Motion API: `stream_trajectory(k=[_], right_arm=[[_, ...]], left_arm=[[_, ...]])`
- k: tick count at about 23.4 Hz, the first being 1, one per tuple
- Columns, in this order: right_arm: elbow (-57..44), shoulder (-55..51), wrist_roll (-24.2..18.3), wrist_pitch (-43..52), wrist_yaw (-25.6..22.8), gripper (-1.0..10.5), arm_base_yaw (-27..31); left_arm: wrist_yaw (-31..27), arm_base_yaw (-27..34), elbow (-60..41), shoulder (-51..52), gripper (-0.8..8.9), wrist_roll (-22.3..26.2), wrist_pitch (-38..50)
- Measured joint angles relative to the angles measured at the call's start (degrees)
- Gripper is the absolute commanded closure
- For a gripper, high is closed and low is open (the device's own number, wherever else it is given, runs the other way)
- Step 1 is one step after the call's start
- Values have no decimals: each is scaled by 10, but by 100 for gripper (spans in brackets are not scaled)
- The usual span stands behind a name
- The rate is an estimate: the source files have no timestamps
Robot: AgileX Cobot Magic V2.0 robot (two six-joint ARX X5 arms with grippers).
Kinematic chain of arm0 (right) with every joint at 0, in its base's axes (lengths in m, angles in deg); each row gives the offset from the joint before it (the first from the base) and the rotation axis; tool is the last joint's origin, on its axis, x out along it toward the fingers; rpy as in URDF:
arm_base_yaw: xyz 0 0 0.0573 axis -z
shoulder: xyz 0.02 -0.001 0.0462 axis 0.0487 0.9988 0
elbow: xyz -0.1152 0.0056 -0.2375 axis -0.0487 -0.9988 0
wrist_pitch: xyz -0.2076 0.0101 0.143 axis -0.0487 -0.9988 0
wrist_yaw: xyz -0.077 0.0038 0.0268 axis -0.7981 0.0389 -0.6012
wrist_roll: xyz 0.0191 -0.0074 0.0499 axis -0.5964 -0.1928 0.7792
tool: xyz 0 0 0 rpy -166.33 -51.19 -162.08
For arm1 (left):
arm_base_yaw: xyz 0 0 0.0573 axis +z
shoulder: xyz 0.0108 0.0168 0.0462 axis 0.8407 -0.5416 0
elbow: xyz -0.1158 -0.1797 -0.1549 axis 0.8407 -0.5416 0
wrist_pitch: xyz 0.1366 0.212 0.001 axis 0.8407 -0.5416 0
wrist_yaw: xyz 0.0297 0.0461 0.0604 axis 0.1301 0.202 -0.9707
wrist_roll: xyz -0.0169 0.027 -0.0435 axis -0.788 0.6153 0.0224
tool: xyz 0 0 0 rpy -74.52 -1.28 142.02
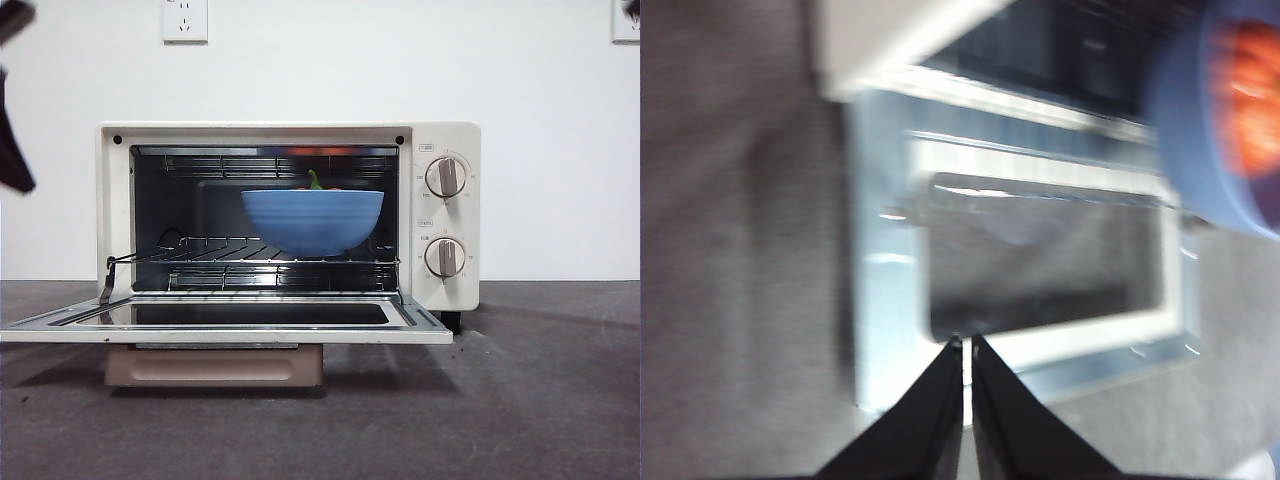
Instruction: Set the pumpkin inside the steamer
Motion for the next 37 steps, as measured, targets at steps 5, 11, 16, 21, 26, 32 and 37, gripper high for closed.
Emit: stream_trajectory(k=[5,11,16,21,26,32,37], right_arm=[[-52,-49,68,56,9,609,22],[-64,-61,98,107,39,609,38],[-64,-61,105,128,45,609,38],[-64,-61,110,132,45,610,38],[-64,-61,116,132,45,609,38],[-64,-61,120,132,45,609,38],[-64,-61,122,132,45,609,38]], left_arm=[[-13,14,-63,-34,799,-12,31],[-18,14,-161,-59,799,-30,82],[-11,12,-181,-66,799,-44,109],[14,-16,-181,-75,799,-52,116],[18,-22,-181,-93,799,-60,134],[56,-17,-181,-94,799,-84,157],[94,-14,-177,-94,799,-97,160]])
